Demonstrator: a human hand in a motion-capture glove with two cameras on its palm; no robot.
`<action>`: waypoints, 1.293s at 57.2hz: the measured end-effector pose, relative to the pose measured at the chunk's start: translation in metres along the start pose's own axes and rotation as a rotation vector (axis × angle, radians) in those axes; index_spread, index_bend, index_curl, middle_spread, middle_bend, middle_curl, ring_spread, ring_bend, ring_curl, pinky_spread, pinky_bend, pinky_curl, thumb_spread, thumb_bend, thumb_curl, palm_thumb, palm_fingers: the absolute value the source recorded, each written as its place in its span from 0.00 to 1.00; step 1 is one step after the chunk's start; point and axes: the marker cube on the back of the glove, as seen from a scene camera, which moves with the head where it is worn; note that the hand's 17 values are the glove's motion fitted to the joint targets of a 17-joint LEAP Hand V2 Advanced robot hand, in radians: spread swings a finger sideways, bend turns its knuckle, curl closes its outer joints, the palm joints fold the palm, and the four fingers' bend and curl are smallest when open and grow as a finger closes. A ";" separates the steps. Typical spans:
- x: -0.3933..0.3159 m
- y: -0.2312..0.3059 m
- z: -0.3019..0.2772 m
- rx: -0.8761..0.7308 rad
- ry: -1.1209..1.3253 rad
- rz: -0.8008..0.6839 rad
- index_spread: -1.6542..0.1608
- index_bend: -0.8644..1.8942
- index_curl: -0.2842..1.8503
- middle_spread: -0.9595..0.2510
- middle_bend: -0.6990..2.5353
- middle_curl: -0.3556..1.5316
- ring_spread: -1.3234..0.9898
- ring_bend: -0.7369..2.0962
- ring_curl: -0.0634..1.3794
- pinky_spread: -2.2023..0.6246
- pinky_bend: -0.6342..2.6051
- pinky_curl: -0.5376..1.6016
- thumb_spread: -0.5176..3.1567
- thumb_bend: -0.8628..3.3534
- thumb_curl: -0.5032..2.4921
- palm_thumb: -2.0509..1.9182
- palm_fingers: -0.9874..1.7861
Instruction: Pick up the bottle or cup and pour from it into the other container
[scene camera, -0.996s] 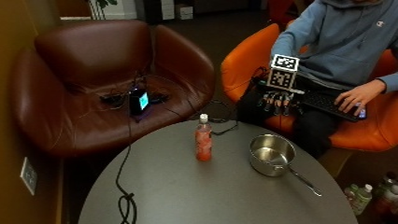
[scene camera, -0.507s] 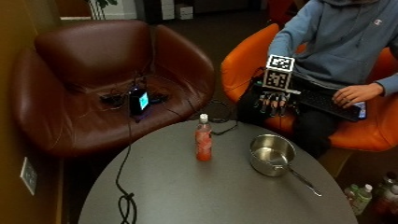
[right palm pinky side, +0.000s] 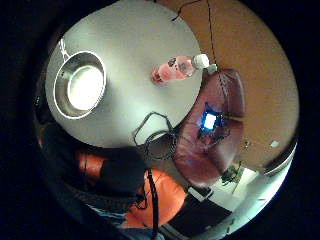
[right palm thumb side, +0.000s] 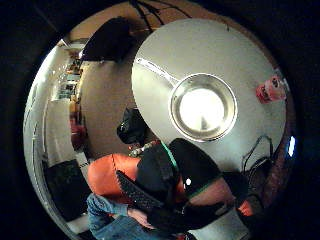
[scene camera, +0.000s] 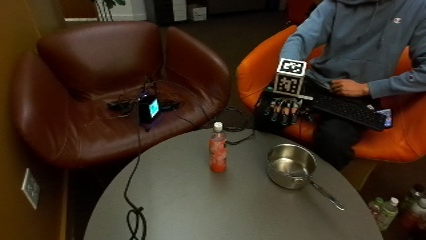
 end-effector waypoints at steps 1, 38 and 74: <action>0.001 -0.002 0.000 0.004 0.002 -0.001 0.68 0.37 0.25 0.65 0.27 0.33 0.54 0.37 0.22 0.86 0.33 0.40 0.42 0.20 0.26 0.62 0.37; 0.076 0.020 0.008 0.044 0.066 -0.025 0.68 0.39 0.28 0.64 0.27 0.33 0.53 0.35 0.22 0.86 0.31 0.40 0.42 0.20 0.27 0.63 0.41; 0.233 0.038 0.047 0.022 -0.126 -0.016 0.69 0.40 0.31 0.62 0.27 0.34 0.51 0.32 0.22 0.85 0.26 0.40 0.42 0.20 0.28 0.66 0.47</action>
